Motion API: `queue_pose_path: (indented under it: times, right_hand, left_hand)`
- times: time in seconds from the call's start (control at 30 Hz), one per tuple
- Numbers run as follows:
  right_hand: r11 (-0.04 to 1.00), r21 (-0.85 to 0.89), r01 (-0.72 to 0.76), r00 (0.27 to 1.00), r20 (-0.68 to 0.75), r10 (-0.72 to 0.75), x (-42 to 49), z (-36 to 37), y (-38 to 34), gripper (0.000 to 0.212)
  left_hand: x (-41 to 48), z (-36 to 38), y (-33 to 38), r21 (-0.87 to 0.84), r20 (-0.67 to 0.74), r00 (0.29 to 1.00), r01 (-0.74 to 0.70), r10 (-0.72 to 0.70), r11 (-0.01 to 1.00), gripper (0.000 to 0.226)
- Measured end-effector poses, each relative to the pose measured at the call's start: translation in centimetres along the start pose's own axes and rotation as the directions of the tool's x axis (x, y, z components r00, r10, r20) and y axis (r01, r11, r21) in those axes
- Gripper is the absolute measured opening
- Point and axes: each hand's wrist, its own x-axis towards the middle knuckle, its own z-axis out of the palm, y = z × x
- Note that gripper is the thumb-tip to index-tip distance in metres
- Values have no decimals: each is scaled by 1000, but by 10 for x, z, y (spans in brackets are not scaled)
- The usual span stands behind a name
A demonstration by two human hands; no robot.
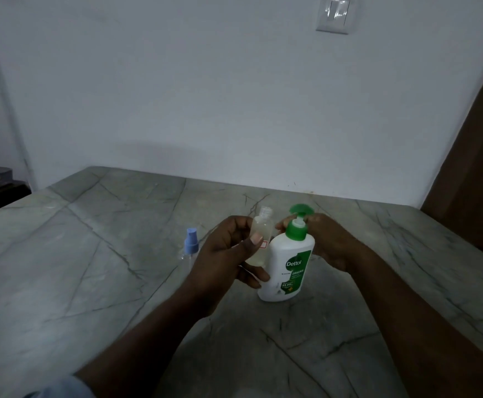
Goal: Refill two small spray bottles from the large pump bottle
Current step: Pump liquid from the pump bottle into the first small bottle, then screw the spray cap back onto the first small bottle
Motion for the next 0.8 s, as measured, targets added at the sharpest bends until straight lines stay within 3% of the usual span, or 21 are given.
queue_pose_path:
  times: [0.07,0.13,0.23,0.4,0.57,0.7,0.8]
  right_hand:
    - [979,-202,23,998,64,-11,-3,-4,9,19]
    - [916,-397,60,993,116,-15,-3,-5,12,35]
    - [850,-521,84,991,132,-17,4,-2,19,47]
    - [766,-616,186,977,198,-78,9,-1,24,41]
    - [740,-631,234,964,248,-94,10,-1,27,4]
    - [698,-662,273,957,263,-125,9,0,30,4]
    - [722,-638,267,963,193,-186,6,-1,32,32]
  left_hand:
    - [1,1,-2,-2,-20,1000,-6,6,1000,50]
    - [2,0,-3,-6,-33,999,-16,16,1000,50]
    - [2,-1,-4,-7,-27,999,-27,27,1000,38]
    - [1,1,-8,23,-14,1000,-12,12,1000,41]
    - [2,1,-11,63,-44,999,-2,5,998,35]
    - [3,2,-14,156,-74,997,-16,28,988,25]
    - [4,2,-18,250,-103,993,-33,61,968,23]
